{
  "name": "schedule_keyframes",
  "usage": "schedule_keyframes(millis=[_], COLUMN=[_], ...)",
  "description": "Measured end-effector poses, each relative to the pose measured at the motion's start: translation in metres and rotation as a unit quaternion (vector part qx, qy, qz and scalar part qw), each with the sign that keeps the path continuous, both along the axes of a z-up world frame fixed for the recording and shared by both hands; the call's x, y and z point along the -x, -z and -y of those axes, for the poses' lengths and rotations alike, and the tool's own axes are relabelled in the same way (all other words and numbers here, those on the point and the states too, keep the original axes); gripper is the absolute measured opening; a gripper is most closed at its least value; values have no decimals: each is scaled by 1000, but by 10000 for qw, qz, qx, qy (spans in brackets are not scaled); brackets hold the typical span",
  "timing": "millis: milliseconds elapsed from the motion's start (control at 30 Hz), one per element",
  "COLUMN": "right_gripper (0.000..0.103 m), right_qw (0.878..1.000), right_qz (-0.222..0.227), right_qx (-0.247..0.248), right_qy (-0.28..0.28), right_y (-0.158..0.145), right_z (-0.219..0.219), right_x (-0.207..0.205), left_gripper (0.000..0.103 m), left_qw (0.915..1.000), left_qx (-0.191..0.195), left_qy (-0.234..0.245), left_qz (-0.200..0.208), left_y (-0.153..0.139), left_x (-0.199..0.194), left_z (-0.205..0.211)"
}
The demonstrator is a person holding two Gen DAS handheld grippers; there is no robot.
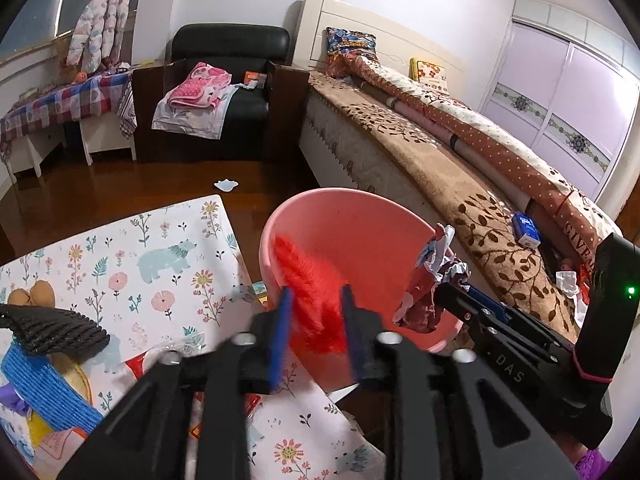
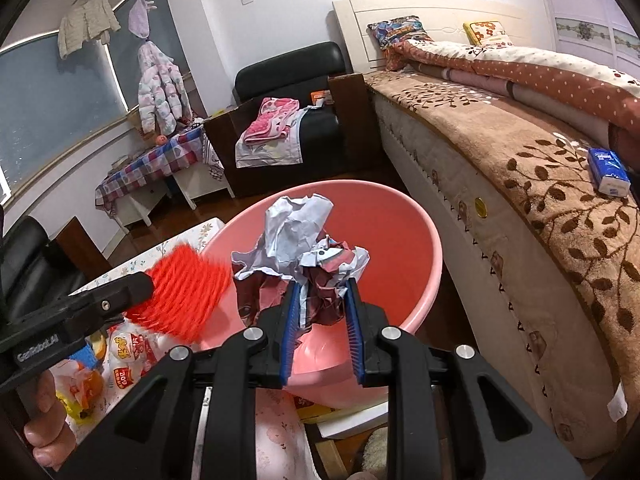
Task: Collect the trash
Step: 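Carry both items over the pink bucket and open both tools to drop them, then move both tools back over the table toward the remaining trash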
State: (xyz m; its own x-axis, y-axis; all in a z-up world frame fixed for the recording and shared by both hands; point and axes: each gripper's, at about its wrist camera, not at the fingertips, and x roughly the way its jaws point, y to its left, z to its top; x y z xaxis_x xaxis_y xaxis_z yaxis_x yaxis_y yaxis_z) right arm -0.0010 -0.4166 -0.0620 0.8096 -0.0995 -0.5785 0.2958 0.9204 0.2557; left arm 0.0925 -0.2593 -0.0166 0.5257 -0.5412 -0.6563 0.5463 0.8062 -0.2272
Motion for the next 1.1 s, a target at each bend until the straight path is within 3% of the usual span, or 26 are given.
schedule_keyframes(millis=[67, 433, 733, 1100], right_gripper=[23, 39, 40, 40], right_qw=[10000, 9996, 9997, 9962], right_qz=[-28, 14, 221, 469], right_qx=[5, -258, -22, 109], right_qy=[16, 109, -61, -722], right_y=[2, 2, -10, -31], right_z=[1, 8, -14, -61], right_x=[-2, -2, 9, 23], left_gripper=[41, 43, 46, 46], left_qw=[10000, 9997, 9982, 9928], left_qx=[42, 201, 396, 457], left_qy=[-31, -39, -346, -956], left_qz=[23, 102, 289, 565], left_y=[-1, -14, -35, -58], left_x=[1, 11, 19, 36], left_z=[-3, -19, -56, -128])
